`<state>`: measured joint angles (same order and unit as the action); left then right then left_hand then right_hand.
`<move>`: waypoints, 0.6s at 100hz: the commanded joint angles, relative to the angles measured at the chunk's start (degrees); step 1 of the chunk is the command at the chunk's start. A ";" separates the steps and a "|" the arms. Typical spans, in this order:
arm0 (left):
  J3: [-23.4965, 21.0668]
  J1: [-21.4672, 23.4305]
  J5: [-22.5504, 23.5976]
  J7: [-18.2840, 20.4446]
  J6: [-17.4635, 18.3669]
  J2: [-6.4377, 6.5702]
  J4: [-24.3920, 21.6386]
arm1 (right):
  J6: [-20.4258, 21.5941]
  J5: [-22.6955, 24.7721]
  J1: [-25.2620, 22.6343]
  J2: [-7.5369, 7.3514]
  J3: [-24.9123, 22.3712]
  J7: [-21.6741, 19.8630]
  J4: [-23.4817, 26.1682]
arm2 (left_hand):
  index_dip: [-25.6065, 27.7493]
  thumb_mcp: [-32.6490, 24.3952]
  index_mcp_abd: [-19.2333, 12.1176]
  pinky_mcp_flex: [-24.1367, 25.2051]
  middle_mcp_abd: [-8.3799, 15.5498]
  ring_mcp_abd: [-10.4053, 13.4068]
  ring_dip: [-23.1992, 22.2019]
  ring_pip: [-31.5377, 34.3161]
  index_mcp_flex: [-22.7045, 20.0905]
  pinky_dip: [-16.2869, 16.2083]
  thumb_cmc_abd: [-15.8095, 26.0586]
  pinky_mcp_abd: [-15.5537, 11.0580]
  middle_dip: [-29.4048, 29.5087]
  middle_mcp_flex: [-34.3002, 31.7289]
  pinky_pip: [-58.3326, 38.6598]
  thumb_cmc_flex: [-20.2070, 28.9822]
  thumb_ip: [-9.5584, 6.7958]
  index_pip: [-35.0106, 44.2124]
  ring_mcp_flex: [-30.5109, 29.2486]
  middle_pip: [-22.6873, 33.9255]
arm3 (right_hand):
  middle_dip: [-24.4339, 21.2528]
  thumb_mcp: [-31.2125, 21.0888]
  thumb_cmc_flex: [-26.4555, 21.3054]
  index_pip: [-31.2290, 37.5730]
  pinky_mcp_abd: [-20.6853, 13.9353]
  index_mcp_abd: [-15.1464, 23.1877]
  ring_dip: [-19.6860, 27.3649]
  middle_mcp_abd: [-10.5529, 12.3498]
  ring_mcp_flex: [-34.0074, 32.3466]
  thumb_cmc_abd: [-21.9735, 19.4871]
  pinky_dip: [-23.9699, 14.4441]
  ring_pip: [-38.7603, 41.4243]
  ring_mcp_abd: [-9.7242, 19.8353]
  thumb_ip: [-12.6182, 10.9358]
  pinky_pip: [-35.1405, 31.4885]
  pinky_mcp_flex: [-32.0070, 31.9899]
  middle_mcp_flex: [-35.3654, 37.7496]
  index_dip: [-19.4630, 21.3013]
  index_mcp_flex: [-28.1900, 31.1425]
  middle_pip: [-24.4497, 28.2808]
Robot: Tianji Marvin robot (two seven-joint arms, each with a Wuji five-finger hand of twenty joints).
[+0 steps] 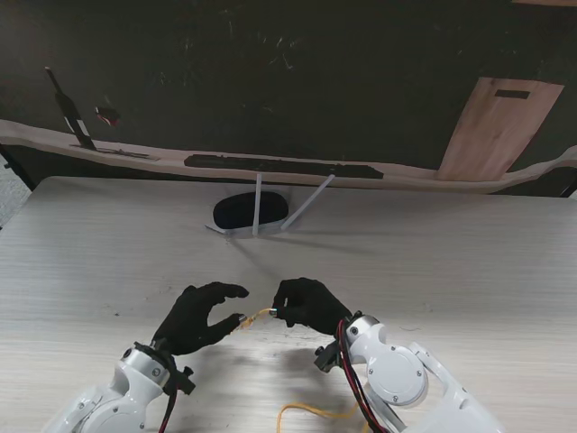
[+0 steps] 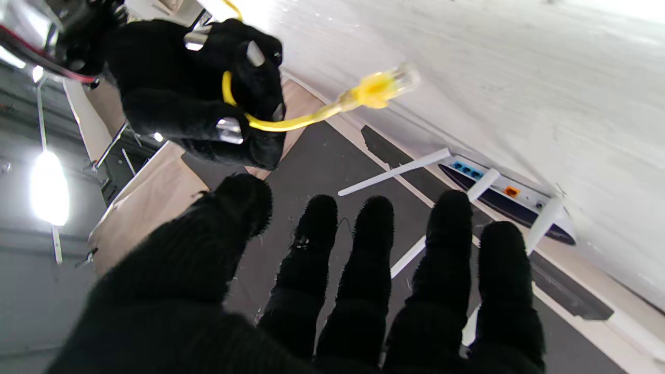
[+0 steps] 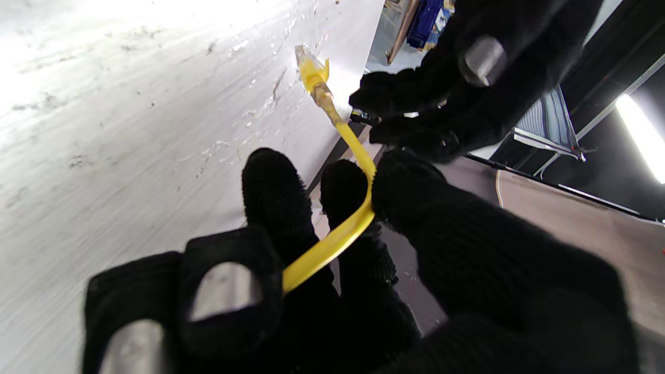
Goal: Untangle the Ethernet cable and plug it into the router
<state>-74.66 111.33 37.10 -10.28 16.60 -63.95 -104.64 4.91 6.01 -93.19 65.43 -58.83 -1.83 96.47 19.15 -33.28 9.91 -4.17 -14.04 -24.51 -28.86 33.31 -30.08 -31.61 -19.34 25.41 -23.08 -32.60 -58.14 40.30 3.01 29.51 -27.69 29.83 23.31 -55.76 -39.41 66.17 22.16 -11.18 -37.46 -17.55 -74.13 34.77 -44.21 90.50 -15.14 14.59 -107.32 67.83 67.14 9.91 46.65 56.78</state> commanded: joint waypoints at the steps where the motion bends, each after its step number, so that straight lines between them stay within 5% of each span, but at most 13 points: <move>1: -0.10 1.03 2.30 0.15 0.13 0.18 0.68 | 0.62 -0.95 -0.81 0.32 -0.59 -0.09 0.85 | -0.16 -3.79 -0.84 1.31 0.82 3.00 1.12 -1.72 2.39 1.85 -2.19 -2.43 1.53 2.45 1.62 -3.39 -0.98 -0.84 2.03 -1.44 | 1.13 -2.27 -2.21 2.43 -12.87 1.58 -1.48 -8.57 -0.34 -0.57 -0.76 7.00 2.64 -0.31 -12.66 1.46 7.65 1.04 1.06 5.53; 25: 0.54 1.20 13.61 -2.23 -1.68 1.36 2.10 | 1.07 -3.43 -2.06 0.77 -2.24 1.15 1.95 | -2.80 -10.23 -0.69 2.14 2.71 6.25 3.08 -5.50 8.22 3.85 -8.89 -3.26 3.81 8.78 4.66 -6.67 1.10 -5.97 3.74 -5.34 | 1.18 -2.32 -2.17 2.46 -12.77 1.40 -1.60 -8.61 -0.35 -0.64 -0.76 7.08 2.70 -0.25 -12.66 1.45 7.72 1.18 1.02 5.61; 60: 6.26 -2.78 16.68 -9.97 -4.92 0.98 6.62 | 1.16 -5.01 -2.56 0.69 -2.46 0.43 2.69 | -0.83 -13.84 -0.01 -1.35 1.93 5.59 1.55 -0.61 5.47 1.70 -6.95 -2.56 1.87 3.28 0.19 -5.15 1.25 -1.63 -1.85 -1.20 | 1.23 -2.15 -2.15 2.47 -12.78 1.44 -1.69 -8.63 -0.35 -0.87 -0.75 7.07 2.70 -0.22 -12.66 1.46 7.70 1.28 0.96 5.68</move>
<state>-68.96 109.13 54.60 -21.15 11.60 -62.29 -98.36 5.84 1.45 -95.15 66.01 -61.36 -0.28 98.42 17.44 -44.92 9.84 -5.00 -13.10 -20.61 -26.29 31.29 -24.11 -28.81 -26.76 24.02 -20.31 -27.95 -56.14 35.47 3.00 26.66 -27.43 27.68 23.33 -55.79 -39.41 66.19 22.12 -11.29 -38.02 -17.54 -74.14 34.78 -44.27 90.88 -15.11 14.59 -107.33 67.85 67.15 10.06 46.65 57.03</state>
